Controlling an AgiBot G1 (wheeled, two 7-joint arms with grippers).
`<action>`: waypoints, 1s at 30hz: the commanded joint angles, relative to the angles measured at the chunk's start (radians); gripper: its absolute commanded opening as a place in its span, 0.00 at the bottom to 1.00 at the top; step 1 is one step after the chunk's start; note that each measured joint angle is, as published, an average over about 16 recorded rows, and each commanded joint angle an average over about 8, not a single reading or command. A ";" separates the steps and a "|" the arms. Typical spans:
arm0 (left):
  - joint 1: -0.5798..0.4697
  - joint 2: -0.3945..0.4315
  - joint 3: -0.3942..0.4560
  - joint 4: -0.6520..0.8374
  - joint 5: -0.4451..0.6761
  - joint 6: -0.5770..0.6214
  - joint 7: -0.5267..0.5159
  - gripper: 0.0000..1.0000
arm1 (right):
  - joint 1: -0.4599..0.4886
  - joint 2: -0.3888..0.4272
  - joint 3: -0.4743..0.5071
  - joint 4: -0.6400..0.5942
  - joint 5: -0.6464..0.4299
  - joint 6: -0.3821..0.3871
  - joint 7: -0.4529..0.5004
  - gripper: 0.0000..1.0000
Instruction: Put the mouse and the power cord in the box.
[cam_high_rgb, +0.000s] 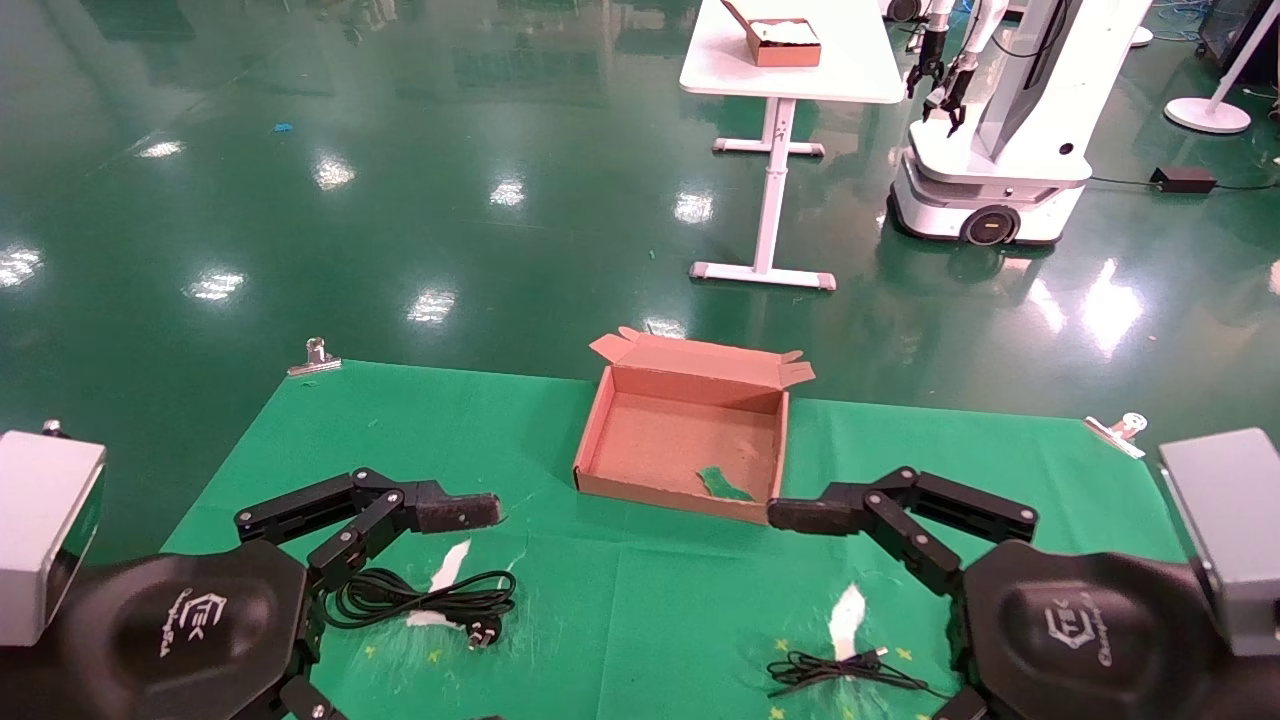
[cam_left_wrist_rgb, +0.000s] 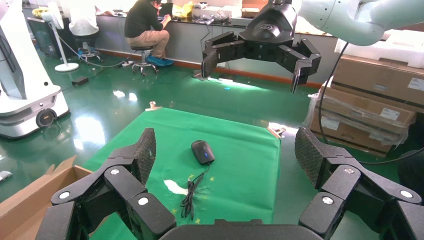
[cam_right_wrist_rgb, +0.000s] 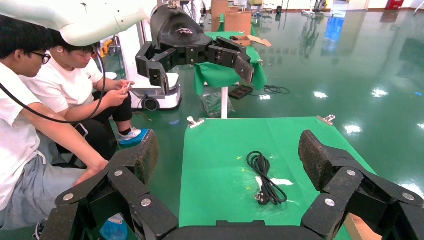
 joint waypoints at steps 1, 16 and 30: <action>0.000 0.000 0.000 0.000 0.000 0.000 0.000 1.00 | 0.000 0.000 0.000 0.000 0.000 0.000 0.000 1.00; 0.000 0.000 0.000 0.000 0.000 0.000 0.000 1.00 | 0.000 0.000 0.000 0.000 0.000 0.000 0.000 1.00; 0.000 0.000 0.000 0.000 -0.001 0.000 0.000 1.00 | 0.000 0.000 0.000 0.000 0.000 0.000 0.000 1.00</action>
